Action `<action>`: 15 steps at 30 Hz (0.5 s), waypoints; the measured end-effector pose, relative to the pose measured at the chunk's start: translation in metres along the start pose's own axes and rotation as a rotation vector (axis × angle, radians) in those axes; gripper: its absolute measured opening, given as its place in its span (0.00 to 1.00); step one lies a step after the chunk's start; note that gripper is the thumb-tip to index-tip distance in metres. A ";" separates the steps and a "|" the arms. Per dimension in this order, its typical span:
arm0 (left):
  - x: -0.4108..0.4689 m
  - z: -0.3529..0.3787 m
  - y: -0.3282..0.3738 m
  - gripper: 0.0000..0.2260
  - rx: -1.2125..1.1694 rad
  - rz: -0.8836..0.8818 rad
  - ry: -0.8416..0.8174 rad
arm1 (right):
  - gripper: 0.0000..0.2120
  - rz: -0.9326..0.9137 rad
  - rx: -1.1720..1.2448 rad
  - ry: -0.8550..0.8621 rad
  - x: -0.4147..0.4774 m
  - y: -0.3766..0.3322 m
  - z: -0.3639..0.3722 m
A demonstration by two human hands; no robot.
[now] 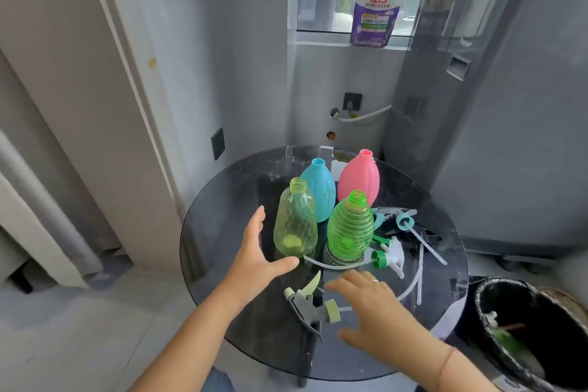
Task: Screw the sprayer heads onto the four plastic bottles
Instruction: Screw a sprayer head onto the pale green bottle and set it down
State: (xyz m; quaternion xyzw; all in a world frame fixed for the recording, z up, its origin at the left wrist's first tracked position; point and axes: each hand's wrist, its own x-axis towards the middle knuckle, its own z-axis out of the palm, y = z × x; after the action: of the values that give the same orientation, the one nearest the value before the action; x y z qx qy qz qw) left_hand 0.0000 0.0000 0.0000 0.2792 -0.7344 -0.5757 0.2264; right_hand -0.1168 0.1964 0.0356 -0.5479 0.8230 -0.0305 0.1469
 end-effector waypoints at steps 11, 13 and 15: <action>0.012 -0.001 0.005 0.45 0.038 0.008 0.026 | 0.19 -0.072 -0.093 0.132 0.006 -0.024 0.016; 0.014 -0.003 0.003 0.45 0.037 0.000 0.032 | 0.18 -0.093 0.021 0.208 0.000 -0.026 0.008; 0.018 -0.005 0.003 0.46 0.025 -0.011 0.030 | 0.16 -0.103 0.195 0.329 -0.009 -0.028 -0.007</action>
State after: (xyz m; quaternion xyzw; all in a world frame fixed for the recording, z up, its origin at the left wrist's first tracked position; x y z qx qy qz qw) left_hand -0.0111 -0.0150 0.0044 0.2948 -0.7366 -0.5634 0.2305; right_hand -0.0904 0.1921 0.0502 -0.5602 0.7998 -0.2068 0.0613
